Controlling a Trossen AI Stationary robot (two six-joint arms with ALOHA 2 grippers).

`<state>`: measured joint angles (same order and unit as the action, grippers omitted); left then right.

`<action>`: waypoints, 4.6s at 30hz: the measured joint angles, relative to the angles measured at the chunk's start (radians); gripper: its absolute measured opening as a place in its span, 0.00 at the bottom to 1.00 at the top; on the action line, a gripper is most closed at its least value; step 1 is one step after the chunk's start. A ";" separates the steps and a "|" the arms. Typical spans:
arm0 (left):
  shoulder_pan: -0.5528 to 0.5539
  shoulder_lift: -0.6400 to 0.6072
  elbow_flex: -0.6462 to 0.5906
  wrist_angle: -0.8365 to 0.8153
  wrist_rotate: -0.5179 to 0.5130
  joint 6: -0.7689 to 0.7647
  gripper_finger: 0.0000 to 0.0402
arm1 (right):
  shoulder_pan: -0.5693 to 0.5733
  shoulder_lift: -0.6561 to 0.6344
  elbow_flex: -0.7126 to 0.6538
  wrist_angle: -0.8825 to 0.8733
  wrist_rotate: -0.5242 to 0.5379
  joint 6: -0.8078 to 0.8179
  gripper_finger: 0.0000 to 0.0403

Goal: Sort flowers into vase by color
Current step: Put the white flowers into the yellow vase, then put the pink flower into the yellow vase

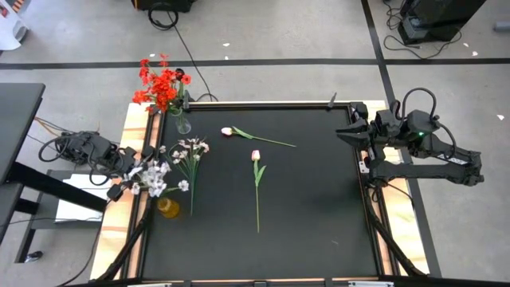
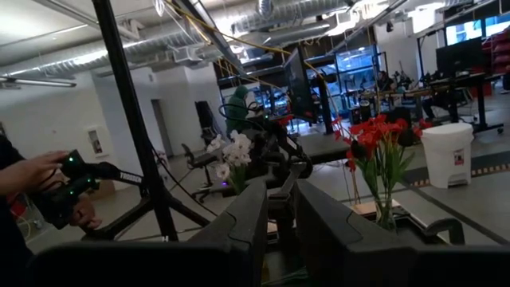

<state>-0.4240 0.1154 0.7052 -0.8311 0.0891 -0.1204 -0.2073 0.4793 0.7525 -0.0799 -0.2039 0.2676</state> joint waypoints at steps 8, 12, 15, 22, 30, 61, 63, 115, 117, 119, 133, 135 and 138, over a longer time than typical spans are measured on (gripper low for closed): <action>0.000 0.010 0.000 0.005 0.036 -0.102 0.27 | 0.000 0.000 0.000 0.000 0.000 0.000 0.19; 0.000 0.009 0.012 0.001 0.037 -0.141 0.28 | 0.000 0.000 0.000 0.000 0.000 0.000 0.19; 0.000 0.008 0.029 -0.013 0.041 -0.187 0.33 | 0.000 0.000 0.000 0.000 0.000 0.000 0.19; 0.000 0.009 0.022 -0.134 0.050 -0.336 0.62 | 0.000 0.000 0.000 0.000 0.000 0.000 0.19; 0.000 0.009 0.025 -0.127 0.162 -0.521 0.84 | 0.000 0.000 0.000 0.000 0.000 0.000 0.19; -0.011 0.382 0.320 0.346 -0.589 -0.124 0.71 | 0.000 0.000 0.000 0.000 0.000 0.000 0.19; -0.011 0.438 0.320 0.436 -0.663 -0.096 0.71 | 0.000 0.000 0.000 0.000 0.000 0.000 0.19; 0.409 0.993 0.322 0.761 -0.491 -0.263 0.71 | 0.018 0.572 0.000 0.144 0.271 0.419 0.18; 0.408 0.991 0.322 0.740 -0.488 -0.253 0.71 | 0.018 0.629 0.000 0.148 0.255 0.422 0.18; 0.408 0.982 0.321 0.695 -0.487 -0.252 0.71 | 0.023 0.689 0.000 0.178 0.252 0.422 0.18; 0.400 0.968 0.321 0.547 -0.481 -0.253 0.71 | 0.015 1.121 0.315 -0.110 0.279 0.238 0.18; 0.391 0.968 0.321 0.528 -0.472 -0.252 0.71 | 0.009 1.175 0.362 -0.170 0.294 0.192 0.18; 0.390 0.968 0.321 0.484 -0.468 -0.253 0.71 | 0.004 1.255 0.411 -0.220 0.347 0.129 0.18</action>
<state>-0.0341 1.0836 1.0264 -0.3472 -0.3790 -0.3729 -0.2038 1.7344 1.1633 -0.2999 0.1427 0.3966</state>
